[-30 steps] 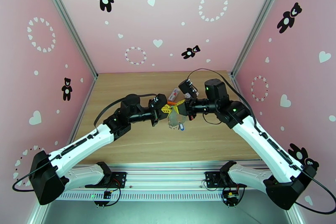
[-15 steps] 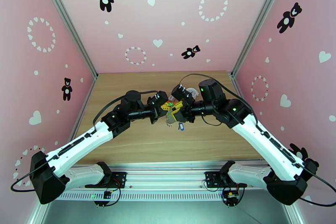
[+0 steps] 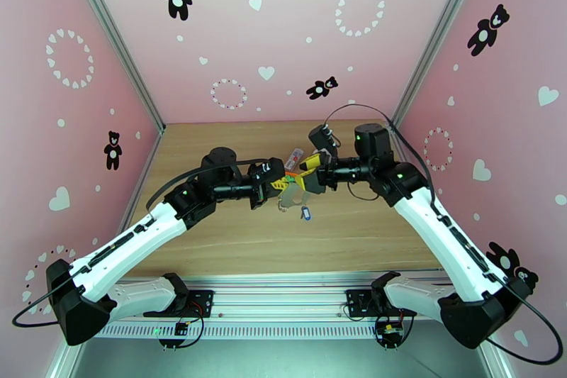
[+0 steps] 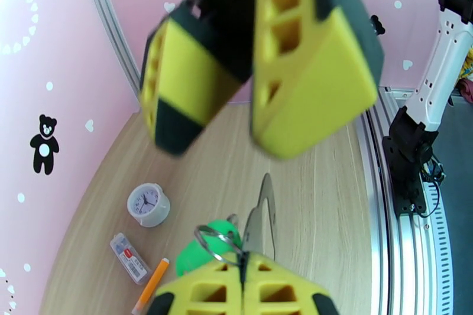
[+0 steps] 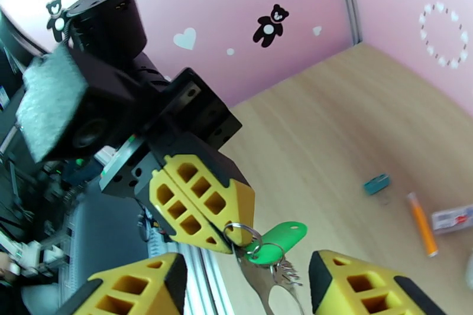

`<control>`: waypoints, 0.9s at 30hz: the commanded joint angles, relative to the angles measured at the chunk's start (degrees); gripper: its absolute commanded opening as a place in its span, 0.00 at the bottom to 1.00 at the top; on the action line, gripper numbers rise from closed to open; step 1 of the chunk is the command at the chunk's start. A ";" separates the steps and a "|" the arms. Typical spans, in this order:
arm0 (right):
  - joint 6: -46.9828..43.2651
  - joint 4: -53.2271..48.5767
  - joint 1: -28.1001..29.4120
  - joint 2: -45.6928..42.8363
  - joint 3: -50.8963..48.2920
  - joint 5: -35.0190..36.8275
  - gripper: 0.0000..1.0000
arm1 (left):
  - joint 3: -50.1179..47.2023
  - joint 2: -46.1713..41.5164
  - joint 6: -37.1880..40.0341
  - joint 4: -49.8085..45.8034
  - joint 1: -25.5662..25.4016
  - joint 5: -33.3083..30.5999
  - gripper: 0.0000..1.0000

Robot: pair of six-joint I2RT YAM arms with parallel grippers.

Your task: Remove the keys from the keyring

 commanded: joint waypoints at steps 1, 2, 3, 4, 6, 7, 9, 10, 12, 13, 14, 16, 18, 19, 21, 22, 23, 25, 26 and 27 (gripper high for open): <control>3.89 2.95 -0.10 1.77 -0.53 -5.06 0.63 | 2.01 -0.75 2.10 -1.49 0.06 1.63 0.04; 3.96 2.53 -0.12 2.47 -0.01 -5.48 0.63 | 2.23 -0.66 2.37 -1.82 0.05 1.83 0.04; 3.81 2.13 -0.12 3.08 0.48 -6.21 0.63 | 2.50 -0.49 2.49 -2.16 0.05 2.02 0.04; 3.99 2.20 -0.12 3.58 0.77 -6.93 0.63 | 2.76 -0.31 2.48 -2.49 0.05 2.02 0.04; 3.99 1.59 -0.11 4.92 0.91 -8.20 0.63 | 3.14 -0.04 2.58 -2.73 0.05 2.28 0.04; 4.00 1.43 0.01 5.68 0.90 -8.86 0.63 | 3.23 0.04 2.66 -2.86 0.05 2.20 0.04; 3.96 1.33 0.38 6.70 0.83 -9.70 0.63 | 3.47 0.13 3.05 -3.28 0.05 1.79 0.04; 3.60 0.92 0.71 7.07 1.06 -9.37 0.63 | 3.68 0.29 3.26 -3.71 0.00 1.69 0.04; 1.00 -1.44 1.33 7.61 2.82 -8.76 0.63 | 4.33 0.73 3.45 -4.58 0.04 1.74 0.04; 0.19 -2.09 1.45 7.66 3.70 -8.51 0.63 | 4.76 0.92 3.54 -4.99 0.04 2.10 0.04; -1.44 -3.73 1.46 7.66 4.82 -7.99 0.63 | 5.08 1.09 3.63 -5.44 -0.02 2.50 0.04; -4.46 -5.37 1.50 7.39 6.09 -7.07 0.59 | 5.77 1.35 3.71 -6.56 0.00 3.35 0.04; -6.31 -4.57 1.45 6.87 6.36 -7.37 0.51 | 6.23 1.54 3.72 -7.66 -0.03 4.36 0.04; -7.39 -4.32 1.52 6.56 6.30 -6.84 0.49 | 6.26 1.63 3.67 -8.13 -0.02 4.48 0.04; -10.07 -5.06 1.55 7.03 6.51 -8.00 0.47 | 6.31 1.63 3.67 -8.60 0.00 4.47 0.04; -11.91 -6.79 1.55 7.72 7.29 -8.60 0.43 | 6.24 1.63 3.84 -8.87 0.04 4.48 0.04; -13.97 -8.96 1.62 8.50 8.32 -9.44 0.35 | 6.32 1.55 3.89 -8.98 0.05 4.48 0.04; -16.75 -11.76 1.61 9.41 9.72 -11.85 0.32 | 6.57 1.69 4.20 -9.46 0.05 4.72 0.04; -17.56 -12.20 1.74 9.74 10.04 -12.81 0.33 | 6.80 1.85 4.24 -9.69 0.13 4.90 0.04; -18.06 -12.54 1.83 9.76 10.19 -13.35 0.34 | 7.01 2.01 4.39 -9.99 0.05 5.13 0.04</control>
